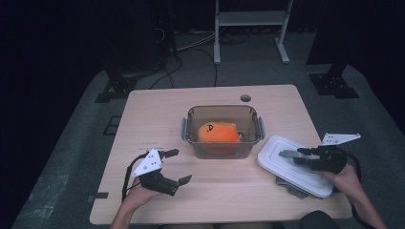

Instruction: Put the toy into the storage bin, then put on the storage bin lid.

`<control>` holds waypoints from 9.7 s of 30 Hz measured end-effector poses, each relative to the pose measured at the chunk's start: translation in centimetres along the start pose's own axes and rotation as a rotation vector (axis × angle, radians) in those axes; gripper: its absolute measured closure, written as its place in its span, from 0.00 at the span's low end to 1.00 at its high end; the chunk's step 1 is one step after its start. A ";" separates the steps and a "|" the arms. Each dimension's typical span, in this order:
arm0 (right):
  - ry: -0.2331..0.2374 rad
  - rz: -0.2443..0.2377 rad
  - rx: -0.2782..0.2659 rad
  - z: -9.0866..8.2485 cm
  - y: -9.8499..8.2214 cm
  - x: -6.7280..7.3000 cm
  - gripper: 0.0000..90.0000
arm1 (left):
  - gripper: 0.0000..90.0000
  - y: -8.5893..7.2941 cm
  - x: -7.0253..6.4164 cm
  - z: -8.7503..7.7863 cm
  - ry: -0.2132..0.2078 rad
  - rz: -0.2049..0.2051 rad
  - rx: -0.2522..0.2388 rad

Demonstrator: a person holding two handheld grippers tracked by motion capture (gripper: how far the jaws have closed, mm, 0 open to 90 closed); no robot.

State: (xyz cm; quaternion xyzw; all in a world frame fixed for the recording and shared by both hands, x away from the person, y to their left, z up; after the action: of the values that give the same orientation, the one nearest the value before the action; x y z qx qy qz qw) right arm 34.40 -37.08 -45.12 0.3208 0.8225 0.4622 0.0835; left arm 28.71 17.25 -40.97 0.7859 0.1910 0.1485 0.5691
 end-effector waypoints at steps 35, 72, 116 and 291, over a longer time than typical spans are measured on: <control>-0.007 -0.012 -0.024 -0.7 0.0 0.2 0.73 | 0.05 0.1 0.0 -0.1 0.002 -0.001 -0.004; -0.032 -0.071 -0.071 -5.9 2.3 1.7 0.73 | 0.05 0.0 0.0 -0.2 0.003 -0.003 -0.004; 0.152 -0.317 -0.115 -2.0 15.8 5.6 0.73 | 0.05 0.1 0.2 -0.8 0.010 -0.002 -0.016; 0.186 -0.246 -0.131 0.5 12.1 5.1 0.35 | 0.05 0.0 0.5 -0.7 0.004 -0.008 -0.018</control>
State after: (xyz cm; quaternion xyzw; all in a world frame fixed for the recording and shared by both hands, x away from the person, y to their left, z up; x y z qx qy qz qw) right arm 36.03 -29.20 -34.75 0.1673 0.8278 0.5289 0.0839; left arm 28.83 18.10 -40.77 0.7797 0.1938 0.1496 0.5764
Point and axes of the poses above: each handheld gripper's, and its own axes: z roughly forward along the jaws, y roughly out of its top, x roughly to its left, the point moved 1 cm from there along z, roughly forward along the jaws, and after that the axes turned 2 degrees about -z, right-handed, at the moved point
